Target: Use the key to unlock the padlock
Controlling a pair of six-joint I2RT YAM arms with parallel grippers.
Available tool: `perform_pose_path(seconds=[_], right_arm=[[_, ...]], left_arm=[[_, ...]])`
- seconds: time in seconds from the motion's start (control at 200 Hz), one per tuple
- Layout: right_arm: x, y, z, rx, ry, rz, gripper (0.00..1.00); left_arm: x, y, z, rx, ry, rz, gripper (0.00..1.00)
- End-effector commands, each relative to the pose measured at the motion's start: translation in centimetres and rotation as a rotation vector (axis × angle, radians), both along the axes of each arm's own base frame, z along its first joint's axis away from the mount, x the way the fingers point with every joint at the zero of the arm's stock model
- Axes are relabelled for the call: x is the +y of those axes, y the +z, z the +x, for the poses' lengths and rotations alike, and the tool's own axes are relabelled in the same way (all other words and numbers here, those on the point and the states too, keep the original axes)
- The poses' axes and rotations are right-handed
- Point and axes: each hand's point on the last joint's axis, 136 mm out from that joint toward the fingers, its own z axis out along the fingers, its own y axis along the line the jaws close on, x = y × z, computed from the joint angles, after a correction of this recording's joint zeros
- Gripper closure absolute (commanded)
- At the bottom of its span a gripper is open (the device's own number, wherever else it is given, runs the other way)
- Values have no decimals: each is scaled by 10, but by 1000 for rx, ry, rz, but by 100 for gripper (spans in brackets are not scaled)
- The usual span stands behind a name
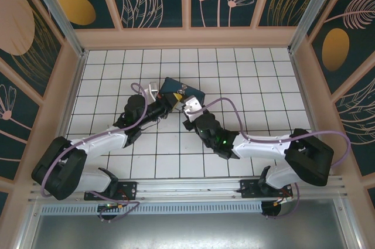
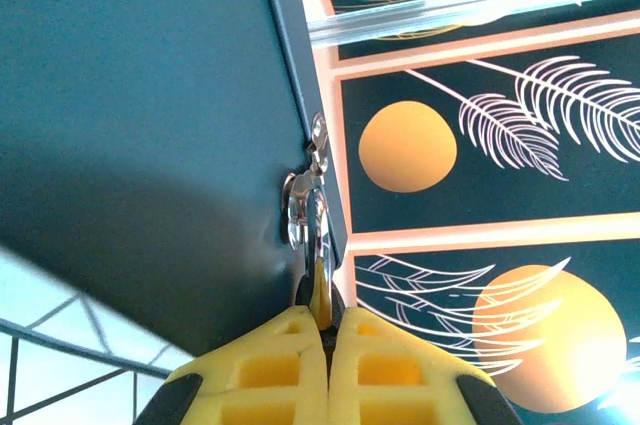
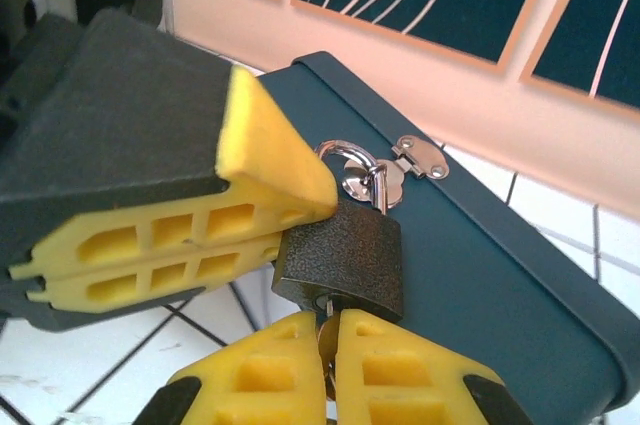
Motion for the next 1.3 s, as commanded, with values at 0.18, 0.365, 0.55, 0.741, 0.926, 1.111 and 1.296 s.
perform_pose_path(seconds=[0.18,0.365,0.55,0.741,0.926,1.111,1.296], right_arm=[[-25,21,2,279,-93,525,100],[-32,24,2,327,-52,626,100],[-37,29,6,268,-46,508,100],[-56,20,5,313,-51,512,100],[-82,7,7,458,-139,691,100],[-89,-21,8,591,-218,773,100],[-110,-43,7,690,-351,897,98]], left_arm=[[-6,34,-7,-104,-21,-107,100],[-13,33,-7,-94,-33,-106,100],[-14,26,-7,-76,-33,-65,100],[-7,11,-3,-56,-9,66,100],[19,2,23,-125,117,409,77],[17,25,61,-259,166,611,55],[-21,1,85,-304,39,660,47]])
